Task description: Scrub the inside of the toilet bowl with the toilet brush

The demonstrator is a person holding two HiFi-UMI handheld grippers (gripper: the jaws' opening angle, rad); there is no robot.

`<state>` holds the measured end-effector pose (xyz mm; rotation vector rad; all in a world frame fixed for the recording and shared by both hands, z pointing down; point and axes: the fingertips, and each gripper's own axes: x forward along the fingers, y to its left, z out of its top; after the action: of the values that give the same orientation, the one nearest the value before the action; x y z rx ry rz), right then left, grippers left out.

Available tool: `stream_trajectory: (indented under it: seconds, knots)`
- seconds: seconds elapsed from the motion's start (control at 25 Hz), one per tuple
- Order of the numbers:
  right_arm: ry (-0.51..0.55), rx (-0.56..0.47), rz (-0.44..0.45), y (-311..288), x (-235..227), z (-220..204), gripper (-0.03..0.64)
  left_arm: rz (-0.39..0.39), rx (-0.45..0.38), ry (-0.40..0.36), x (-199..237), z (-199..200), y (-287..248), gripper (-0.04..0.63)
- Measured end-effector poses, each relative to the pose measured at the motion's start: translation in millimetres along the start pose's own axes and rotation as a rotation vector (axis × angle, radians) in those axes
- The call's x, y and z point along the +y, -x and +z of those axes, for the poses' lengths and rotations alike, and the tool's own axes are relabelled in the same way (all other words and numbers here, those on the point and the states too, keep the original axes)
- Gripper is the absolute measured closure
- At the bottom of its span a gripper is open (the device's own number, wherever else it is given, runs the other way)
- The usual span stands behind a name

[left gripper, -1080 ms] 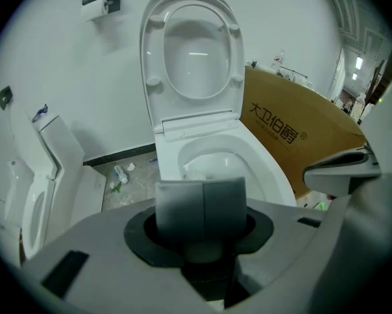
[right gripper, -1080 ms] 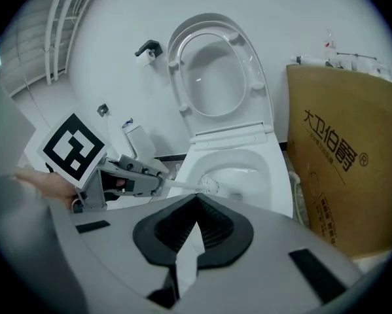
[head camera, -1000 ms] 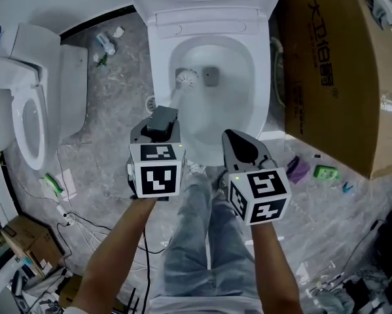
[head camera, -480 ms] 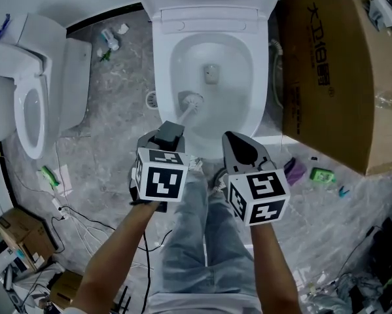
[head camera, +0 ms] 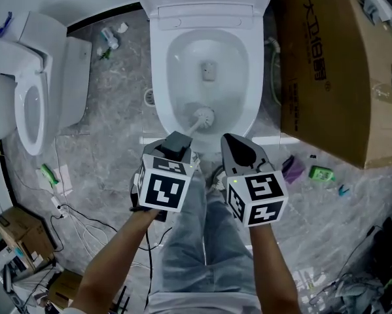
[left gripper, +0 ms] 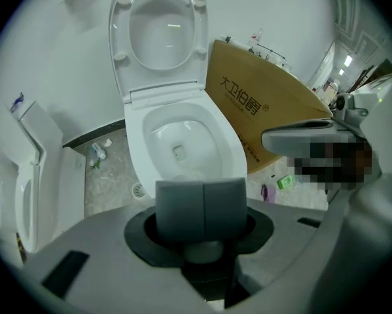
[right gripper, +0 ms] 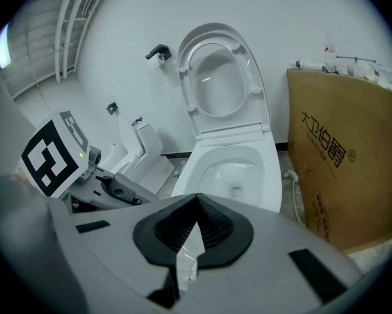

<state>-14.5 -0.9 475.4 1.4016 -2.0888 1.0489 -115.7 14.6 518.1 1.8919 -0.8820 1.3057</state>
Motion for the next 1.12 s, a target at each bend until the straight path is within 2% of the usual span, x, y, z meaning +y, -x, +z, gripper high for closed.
stream_trajectory:
  seconds: [0.44,0.64,0.8,1.12]
  knots:
    - [-0.022,-0.001,-0.024,5,-14,-4,0.617,-0.055,-0.018,-0.014,-26,14,-2,0.443]
    - [-0.041,-0.001,-0.040,5,-19,-4,0.617,-0.084,-0.068,-0.021,-35,29,-8,0.443]
    - [-0.056,-0.001,-0.055,2,-27,-2,0.617,-0.085,-0.111,-0.026,-37,45,-14,0.443]
    - [-0.079,-0.006,-0.073,-10,-35,4,0.617,-0.071,-0.147,-0.023,-22,65,-26,0.443]
